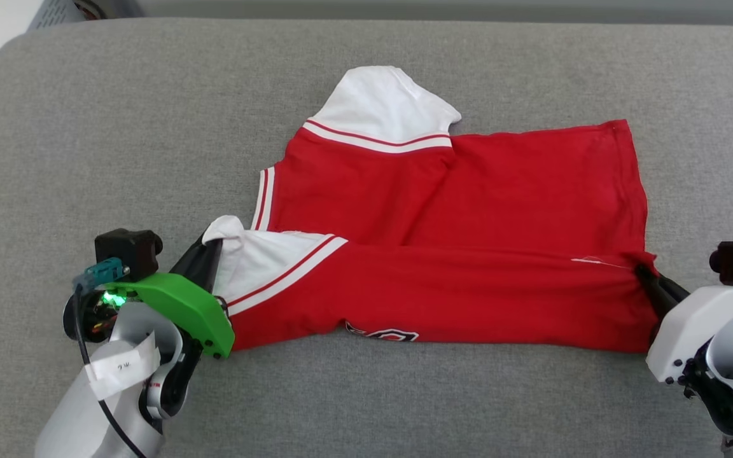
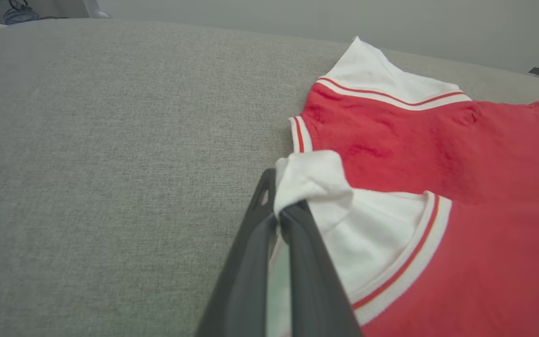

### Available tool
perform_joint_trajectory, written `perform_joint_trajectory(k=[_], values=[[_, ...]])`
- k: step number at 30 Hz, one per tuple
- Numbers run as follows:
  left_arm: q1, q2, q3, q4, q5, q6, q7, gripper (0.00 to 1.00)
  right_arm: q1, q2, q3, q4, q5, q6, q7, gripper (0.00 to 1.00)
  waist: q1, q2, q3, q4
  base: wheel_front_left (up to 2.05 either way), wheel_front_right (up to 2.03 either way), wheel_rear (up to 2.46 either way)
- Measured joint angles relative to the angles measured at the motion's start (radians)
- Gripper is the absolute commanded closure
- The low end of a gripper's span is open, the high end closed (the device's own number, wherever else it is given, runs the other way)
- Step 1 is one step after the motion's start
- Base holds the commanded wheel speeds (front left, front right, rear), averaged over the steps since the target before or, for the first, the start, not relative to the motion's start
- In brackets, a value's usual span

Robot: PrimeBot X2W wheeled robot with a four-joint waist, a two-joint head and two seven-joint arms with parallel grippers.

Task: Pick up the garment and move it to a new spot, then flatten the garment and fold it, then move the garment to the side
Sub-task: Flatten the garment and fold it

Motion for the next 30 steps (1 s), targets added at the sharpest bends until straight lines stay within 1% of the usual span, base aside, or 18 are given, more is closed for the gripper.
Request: perform_joint_trajectory(k=[5,8,9,10,11,12,13,14,17,19,22,24,26,28,30], values=[[-0.048,-0.016,-0.03,0.124,-0.013,-0.046,0.034,1.0,-0.042,-0.01,0.046,0.09,0.002,0.0,-0.024,1.0,0.0001,0.0,0.045,-0.007,0.0,0.0,0.0],[-0.055,-0.027,-0.048,0.163,-0.025,-0.066,0.043,1.0,-0.062,-0.016,0.062,0.129,0.005,0.0,-0.049,1.0,0.0001,0.0,0.057,-0.01,0.0,0.0,0.0],[-0.061,-0.027,-0.052,0.17,-0.032,-0.073,0.043,1.0,-0.064,-0.017,0.069,0.142,0.009,0.0,-0.06,0.91,0.0001,0.0,0.057,-0.011,0.0,0.0,0.0],[-0.065,-0.027,-0.055,0.175,-0.038,-0.078,0.044,1.0,-0.065,-0.018,0.073,0.151,0.013,0.0,-0.071,0.64,0.0001,0.0,0.055,-0.01,0.0,0.0,0.0],[-0.068,-0.029,-0.056,0.183,-0.043,-0.083,0.044,1.0,-0.066,-0.021,0.08,0.159,0.013,0.0,-0.09,0.06,0.0001,0.0,0.052,-0.01,0.0,0.0,0.0],[-0.07,-0.033,-0.057,0.191,-0.049,-0.083,0.044,0.82,-0.066,-0.023,0.084,0.167,0.016,0.0,-0.109,0.0,0.0,0.0,0.047,-0.009,0.0,0.0,0.0],[-0.069,-0.038,-0.056,0.196,-0.054,-0.085,0.045,0.24,-0.066,-0.022,0.087,0.173,0.03,0.0,-0.126,0.0,0.0,0.0,0.042,-0.007,0.0,0.0,0.0],[-0.069,-0.042,-0.054,0.198,-0.059,-0.086,0.044,0.0,-0.066,-0.022,0.088,0.174,0.038,0.0,-0.151,0.0,0.0001,0.0,0.036,-0.005,0.0,0.0,0.0],[-0.068,-0.049,-0.043,0.203,-0.062,-0.075,0.026,0.0,-0.061,-0.012,0.081,0.176,0.045,0.0,-0.256,0.0,0.0001,0.0,0.014,0.0,0.0,0.0,0.0],[-0.064,-0.048,-0.026,0.201,-0.062,-0.056,0.007,0.0,-0.055,-0.005,0.062,0.166,0.036,0.0,-0.361,0.0,0.0001,0.0,-0.005,0.003,0.0,0.0,0.0],[-0.053,-0.035,-0.01,0.192,-0.069,-0.045,-0.001,0.0,-0.034,0.01,0.043,0.156,0.005,0.0,-0.445,0.0,0.0,0.0,-0.035,0.007,0.0,0.0,0.0],[-0.043,-0.022,0.004,0.186,-0.075,-0.036,0.0,0.0,-0.016,0.023,0.03,0.153,-0.023,0.0,-0.474,0.0,0.0,0.0,-0.054,0.009,0.0,0.0,0.0],[-0.03,0.003,0.016,0.172,-0.079,-0.025,0.016,0.0,-0.002,0.036,0.015,0.142,-0.057,0.0,-0.495,0.0,0.0,0.0,-0.076,0.01,0.0,0.0,0.0],[-0.021,0.029,0.026,0.153,-0.085,-0.017,0.039,0.0,0.011,0.051,-0.001,0.123,-0.082,0.0,-0.503,0.0,0.0,0.0,-0.096,0.01,0.0,0.0,0.0],[-0.016,0.056,0.037,0.124,-0.109,-0.011,0.088,0.0,0.03,0.07,-0.018,0.096,-0.102,0.0,-0.503,0.0,0.0,0.0,-0.117,0.01,0.0,0.0,0.0]])
